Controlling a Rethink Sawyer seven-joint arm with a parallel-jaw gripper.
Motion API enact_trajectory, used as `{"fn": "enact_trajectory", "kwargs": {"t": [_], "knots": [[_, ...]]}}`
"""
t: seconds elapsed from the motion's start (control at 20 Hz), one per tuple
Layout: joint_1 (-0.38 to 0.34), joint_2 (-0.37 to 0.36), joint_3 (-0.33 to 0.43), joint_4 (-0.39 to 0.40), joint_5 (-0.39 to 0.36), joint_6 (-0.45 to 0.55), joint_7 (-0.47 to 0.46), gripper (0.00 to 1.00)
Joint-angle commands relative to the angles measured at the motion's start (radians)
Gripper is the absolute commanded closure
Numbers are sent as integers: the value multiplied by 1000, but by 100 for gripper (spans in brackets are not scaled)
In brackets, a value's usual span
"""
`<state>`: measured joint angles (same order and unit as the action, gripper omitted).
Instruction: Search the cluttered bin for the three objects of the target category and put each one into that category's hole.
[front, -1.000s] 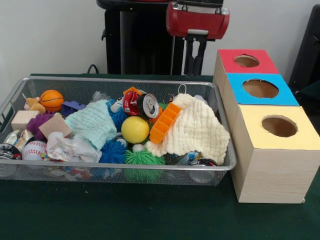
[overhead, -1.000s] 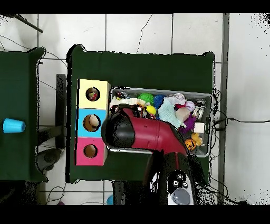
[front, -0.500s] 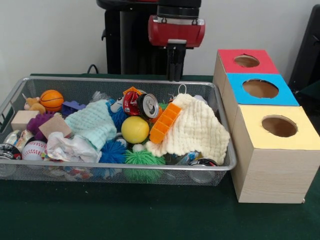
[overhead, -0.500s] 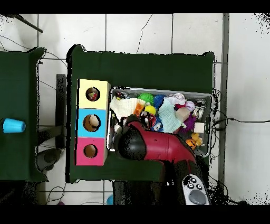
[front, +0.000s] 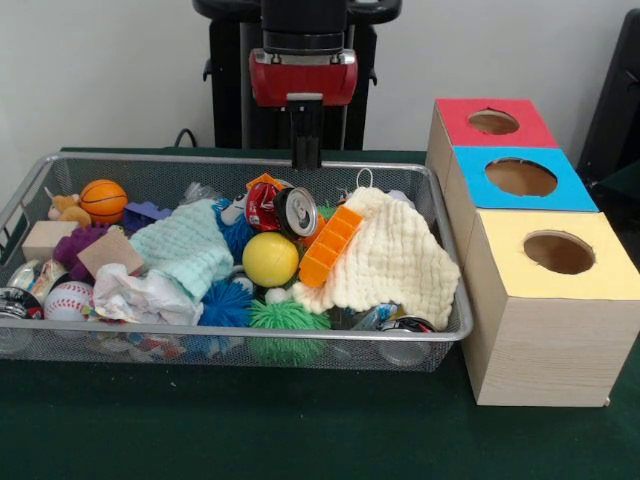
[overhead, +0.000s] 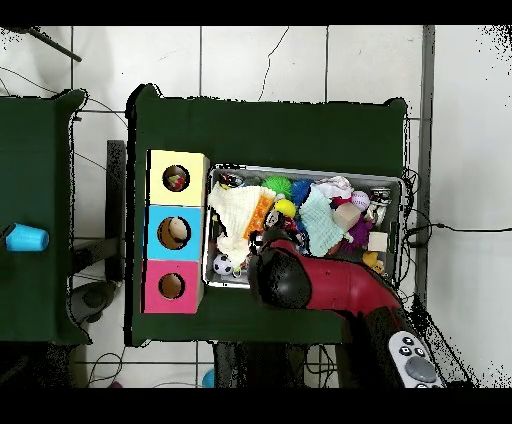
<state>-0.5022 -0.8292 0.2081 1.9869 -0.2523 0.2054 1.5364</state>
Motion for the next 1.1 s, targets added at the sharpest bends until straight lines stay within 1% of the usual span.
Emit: {"fn": "enact_trajectory", "kwargs": {"t": [0.05, 0.45, 0.8, 1.1], "knots": [[-85, 13, 179, 34, -71, 32, -37, 100], [-138, -24, 245, -6, -57, 153, -75, 100], [-168, -48, 296, -39, -38, 247, -98, 100], [-220, -57, 352, -46, -38, 289, -118, 100]]}}
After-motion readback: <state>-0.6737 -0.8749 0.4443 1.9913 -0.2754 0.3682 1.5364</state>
